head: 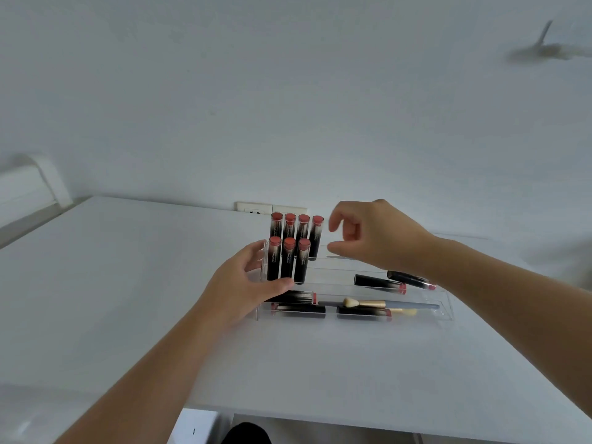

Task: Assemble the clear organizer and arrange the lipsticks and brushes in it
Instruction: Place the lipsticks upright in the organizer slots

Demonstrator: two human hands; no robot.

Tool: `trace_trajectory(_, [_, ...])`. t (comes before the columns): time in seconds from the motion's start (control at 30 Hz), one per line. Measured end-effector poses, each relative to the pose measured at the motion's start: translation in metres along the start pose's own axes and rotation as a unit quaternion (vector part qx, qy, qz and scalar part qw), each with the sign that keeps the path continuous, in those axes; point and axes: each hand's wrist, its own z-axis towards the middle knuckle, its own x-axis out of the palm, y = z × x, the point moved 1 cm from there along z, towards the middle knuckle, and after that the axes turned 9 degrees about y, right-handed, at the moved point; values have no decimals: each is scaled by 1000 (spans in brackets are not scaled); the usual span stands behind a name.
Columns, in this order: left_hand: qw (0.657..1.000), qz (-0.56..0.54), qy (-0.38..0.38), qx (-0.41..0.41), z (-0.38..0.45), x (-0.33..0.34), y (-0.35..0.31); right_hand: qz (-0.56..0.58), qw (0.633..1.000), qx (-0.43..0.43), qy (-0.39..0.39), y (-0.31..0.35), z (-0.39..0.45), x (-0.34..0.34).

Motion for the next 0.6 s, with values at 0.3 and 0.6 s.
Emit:
trace_trajectory(0.3, [1000, 8, -2, -6, -2, -1, -3, -104, 985, 118, 78, -59, -37, -23])
trace_trajectory(0.6, [1000, 11, 0, -10, -4, 0, -7, -95, 970, 103, 197, -53, -43, -13])
